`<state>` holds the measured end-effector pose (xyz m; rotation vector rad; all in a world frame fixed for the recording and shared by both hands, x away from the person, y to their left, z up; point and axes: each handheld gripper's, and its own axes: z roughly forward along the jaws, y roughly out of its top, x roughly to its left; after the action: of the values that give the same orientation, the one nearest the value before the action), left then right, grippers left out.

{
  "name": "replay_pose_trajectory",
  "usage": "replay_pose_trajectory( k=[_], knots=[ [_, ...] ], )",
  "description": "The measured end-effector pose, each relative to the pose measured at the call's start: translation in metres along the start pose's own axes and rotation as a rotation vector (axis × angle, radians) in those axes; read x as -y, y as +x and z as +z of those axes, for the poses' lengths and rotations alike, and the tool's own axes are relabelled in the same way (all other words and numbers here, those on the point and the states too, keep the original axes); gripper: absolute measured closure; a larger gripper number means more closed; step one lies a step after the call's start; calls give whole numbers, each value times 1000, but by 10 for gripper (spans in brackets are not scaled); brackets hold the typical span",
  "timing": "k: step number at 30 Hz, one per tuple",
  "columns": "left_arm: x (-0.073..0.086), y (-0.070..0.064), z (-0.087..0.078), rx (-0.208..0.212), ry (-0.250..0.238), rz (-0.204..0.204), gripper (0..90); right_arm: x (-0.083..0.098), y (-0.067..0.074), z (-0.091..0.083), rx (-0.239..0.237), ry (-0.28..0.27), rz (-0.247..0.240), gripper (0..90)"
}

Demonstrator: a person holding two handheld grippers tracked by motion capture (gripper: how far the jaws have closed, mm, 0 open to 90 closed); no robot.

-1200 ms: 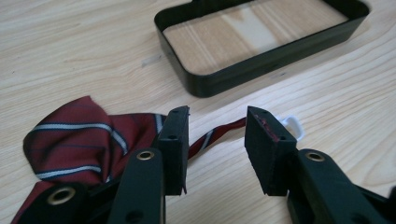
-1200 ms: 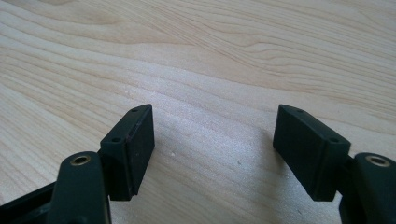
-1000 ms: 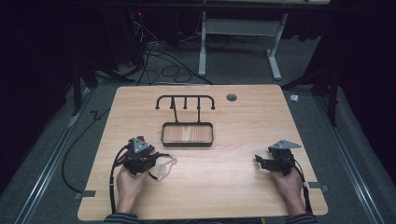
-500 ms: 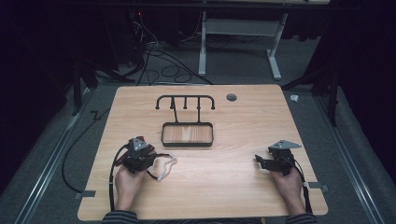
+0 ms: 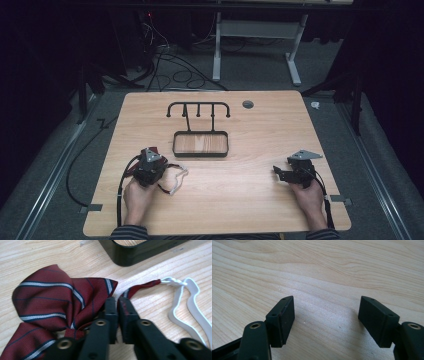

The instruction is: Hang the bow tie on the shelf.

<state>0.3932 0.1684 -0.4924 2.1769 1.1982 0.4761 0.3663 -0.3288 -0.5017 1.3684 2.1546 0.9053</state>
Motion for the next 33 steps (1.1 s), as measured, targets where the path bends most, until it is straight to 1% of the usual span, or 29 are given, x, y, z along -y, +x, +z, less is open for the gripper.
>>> replay_pose_trajectory(
  k=[3, 7, 10, 14, 19, 24, 25, 27, 30, 33],
  knots=[
    [0, 1, 0, 9, 2, -10, 892, 0, 0, 0, -1, 1, 0, 304],
    [0, 1, -2, 6, 6, -9, 897, 0, 0, 0, -1, 1, 0, 304],
    [0, 1, -8, 13, -23, -18, 899, 0, 0, 0, -1, 1, 0, 304],
    [-1, 4, -21, 30, -72, -43, 900, 0, 0, 0, -1, 2, -1, 304],
    [-9, 1, -42, 18, -133, -30, 900, 0, 0, 0, -1, 2, 0, 304],
    [-18, -1, -56, 25, -182, -28, 900, 0, 0, 0, -1, 2, 0, 304],
    [-19, -1, -60, 34, -195, -32, 900, 0, 0, 0, -1, 2, 0, 304],
    [-21, -2, -65, 39, -216, -31, 900, 0, 0, 0, -1, 2, 0, 304],
    [-26, -4, -73, 34, -236, -12, 900, 0, 0, 0, -1, 1, 0, 304],
    [-31, -6, -80, 39, -257, -7, 900, 0, 0, 0, -1, 1, 0, 304]
  ],
)
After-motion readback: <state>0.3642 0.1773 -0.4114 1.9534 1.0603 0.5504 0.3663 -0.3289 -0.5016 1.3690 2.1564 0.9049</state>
